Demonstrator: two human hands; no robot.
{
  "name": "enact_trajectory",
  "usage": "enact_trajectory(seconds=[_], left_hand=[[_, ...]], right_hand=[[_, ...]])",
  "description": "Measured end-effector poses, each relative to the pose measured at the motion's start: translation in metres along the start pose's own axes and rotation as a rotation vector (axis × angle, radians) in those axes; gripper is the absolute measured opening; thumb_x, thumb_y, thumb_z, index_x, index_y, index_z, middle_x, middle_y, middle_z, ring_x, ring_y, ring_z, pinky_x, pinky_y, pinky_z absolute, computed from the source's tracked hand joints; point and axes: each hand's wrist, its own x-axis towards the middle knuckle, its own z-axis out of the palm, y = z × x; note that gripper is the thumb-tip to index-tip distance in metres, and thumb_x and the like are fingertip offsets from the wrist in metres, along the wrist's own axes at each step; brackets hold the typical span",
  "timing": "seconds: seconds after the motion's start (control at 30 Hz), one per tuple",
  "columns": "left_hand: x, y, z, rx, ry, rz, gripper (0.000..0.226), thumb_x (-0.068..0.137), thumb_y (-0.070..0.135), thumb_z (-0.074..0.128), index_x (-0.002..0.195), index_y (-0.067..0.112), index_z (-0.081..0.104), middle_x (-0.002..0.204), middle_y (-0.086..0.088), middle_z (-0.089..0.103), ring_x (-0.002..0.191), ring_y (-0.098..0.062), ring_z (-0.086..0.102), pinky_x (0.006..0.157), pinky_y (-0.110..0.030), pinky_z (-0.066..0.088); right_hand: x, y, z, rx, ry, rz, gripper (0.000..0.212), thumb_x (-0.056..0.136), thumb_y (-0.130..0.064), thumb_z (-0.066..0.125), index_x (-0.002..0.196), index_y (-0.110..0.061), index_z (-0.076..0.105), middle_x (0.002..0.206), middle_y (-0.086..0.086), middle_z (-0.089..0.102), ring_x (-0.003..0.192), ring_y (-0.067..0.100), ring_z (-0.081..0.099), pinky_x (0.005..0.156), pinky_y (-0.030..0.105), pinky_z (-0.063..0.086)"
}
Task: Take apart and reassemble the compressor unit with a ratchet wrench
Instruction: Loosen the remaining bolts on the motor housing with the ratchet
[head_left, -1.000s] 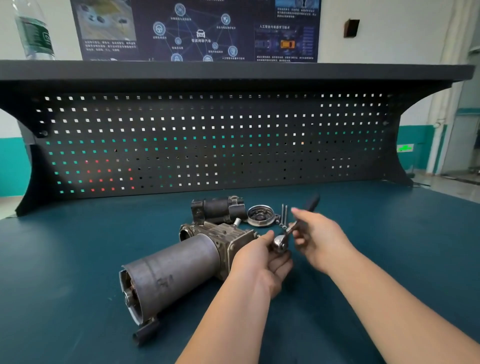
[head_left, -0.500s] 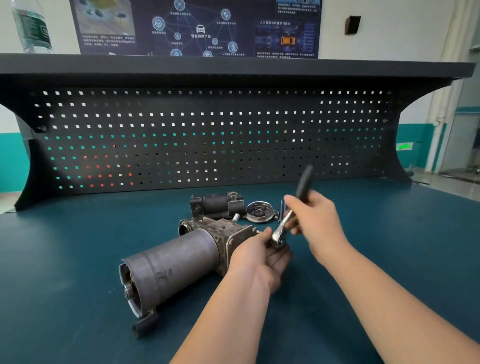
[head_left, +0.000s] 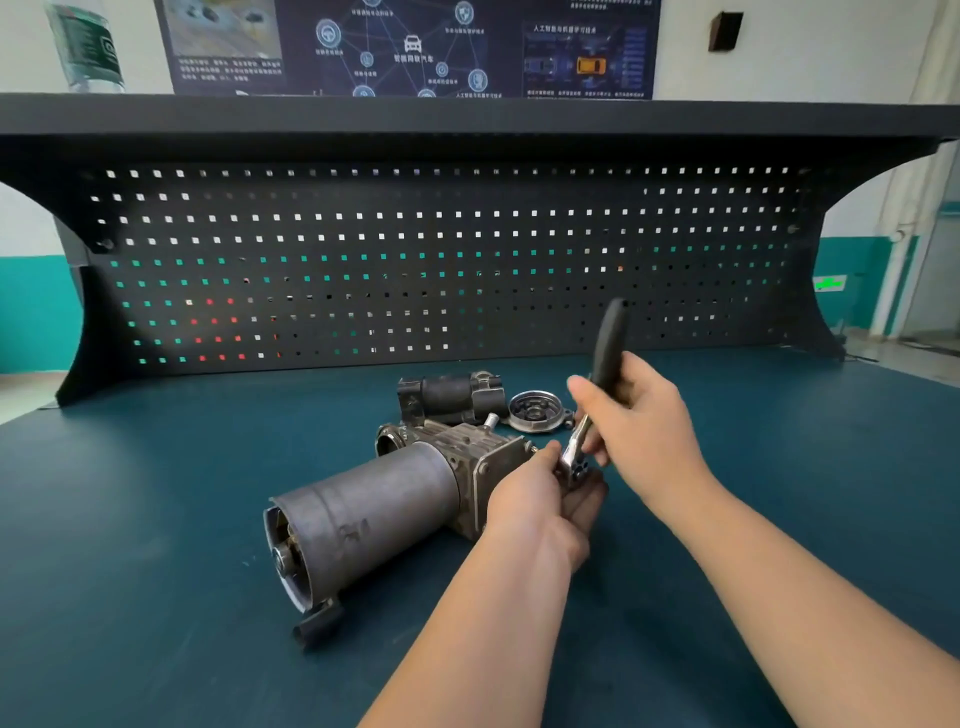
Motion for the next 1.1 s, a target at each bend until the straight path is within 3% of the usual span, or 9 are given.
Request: enact_trajectory(seconds=[0.13, 0.2, 0.3, 0.43, 0.53, 0.73, 0.8, 1.0, 1.1], left_hand=[[0.000, -0.001, 0.002, 0.015, -0.013, 0.005, 0.017, 0.093, 0.015, 0.055, 0.092, -0.001, 0.057, 0.077, -0.017, 0.062, 0.066, -0.025, 0.060, 0.076, -0.037, 0.050], [0.000, -0.003, 0.003, 0.026, -0.003, 0.013, 0.016, 0.093, 0.015, 0.056, 0.093, -0.001, 0.057, 0.078, -0.016, 0.062, 0.066, -0.024, 0.061, 0.075, -0.034, 0.051], [0.001, -0.006, 0.002, 0.027, -0.001, 0.020, 0.016, 0.092, 0.015, 0.057, 0.092, -0.001, 0.057, 0.078, -0.016, 0.062, 0.067, -0.024, 0.061, 0.073, -0.034, 0.051], [-0.001, -0.006, 0.001, -0.015, -0.022, 0.008, 0.022, 0.091, 0.018, 0.059, 0.103, 0.000, 0.064, 0.090, -0.018, 0.066, 0.079, -0.027, 0.065, 0.067, -0.035, 0.053], [-0.002, -0.005, 0.000, -0.043, -0.016, 0.009, 0.020, 0.093, 0.015, 0.056, 0.106, 0.000, 0.063, 0.093, -0.018, 0.068, 0.081, -0.028, 0.066, 0.074, -0.038, 0.054], [-0.003, -0.004, 0.003, -0.032, -0.002, 0.013, 0.015, 0.092, 0.012, 0.056, 0.090, -0.003, 0.056, 0.077, -0.018, 0.063, 0.066, -0.026, 0.062, 0.058, -0.035, 0.056], [-0.003, -0.004, 0.003, -0.016, 0.005, 0.010, 0.014, 0.092, 0.012, 0.056, 0.088, -0.002, 0.056, 0.075, -0.017, 0.063, 0.065, -0.025, 0.062, 0.054, -0.031, 0.055], [-0.004, 0.000, 0.002, -0.025, -0.004, -0.005, 0.018, 0.090, 0.015, 0.061, 0.098, -0.002, 0.064, 0.088, -0.019, 0.067, 0.074, -0.028, 0.066, 0.063, -0.036, 0.058], [-0.004, 0.001, 0.002, -0.055, -0.007, -0.019, 0.020, 0.093, 0.012, 0.056, 0.105, -0.002, 0.063, 0.092, -0.019, 0.067, 0.077, -0.029, 0.065, 0.073, -0.038, 0.056]], right_hand=[[0.006, 0.017, -0.002, 0.598, 0.171, 0.661, 0.017, 0.091, -0.006, 0.057, 0.075, -0.007, 0.052, 0.049, 0.004, 0.051, 0.031, 0.005, 0.047, 0.032, 0.015, 0.035], [0.006, 0.023, -0.001, 0.736, 0.198, 0.809, 0.021, 0.092, -0.002, 0.052, 0.072, -0.005, 0.049, 0.045, 0.003, 0.049, 0.028, 0.003, 0.044, 0.030, 0.012, 0.033], [0.008, 0.019, 0.002, 0.643, 0.172, 0.630, 0.017, 0.092, -0.006, 0.056, 0.076, -0.009, 0.049, 0.059, 0.005, 0.047, 0.032, 0.004, 0.043, 0.032, 0.015, 0.030], [0.002, 0.000, -0.003, 0.027, -0.044, -0.026, 0.012, 0.084, -0.025, 0.064, 0.076, -0.024, 0.056, 0.061, 0.000, 0.059, 0.044, 0.010, 0.054, 0.040, 0.021, 0.042], [-0.001, -0.002, -0.005, -0.101, -0.086, -0.131, 0.013, 0.083, -0.031, 0.064, 0.074, -0.029, 0.054, 0.059, -0.003, 0.060, 0.047, 0.012, 0.056, 0.044, 0.022, 0.046], [0.006, 0.019, -0.003, 0.652, 0.175, 0.752, 0.021, 0.091, -0.001, 0.052, 0.071, -0.004, 0.050, 0.046, 0.005, 0.051, 0.030, 0.004, 0.047, 0.030, 0.013, 0.034], [0.006, 0.023, 0.000, 0.707, 0.209, 0.811, 0.022, 0.091, 0.001, 0.049, 0.070, -0.004, 0.048, 0.050, 0.005, 0.049, 0.028, 0.004, 0.045, 0.029, 0.012, 0.032], [0.002, 0.005, 0.000, 0.016, 0.048, 0.002, 0.011, 0.084, -0.025, 0.062, 0.075, -0.024, 0.054, 0.055, -0.003, 0.057, 0.045, 0.011, 0.054, 0.045, 0.029, 0.045], [-0.001, 0.004, 0.002, -0.048, 0.032, -0.040, 0.012, 0.084, -0.028, 0.062, 0.075, -0.026, 0.055, 0.056, -0.004, 0.058, 0.050, 0.014, 0.055, 0.048, 0.031, 0.048]])
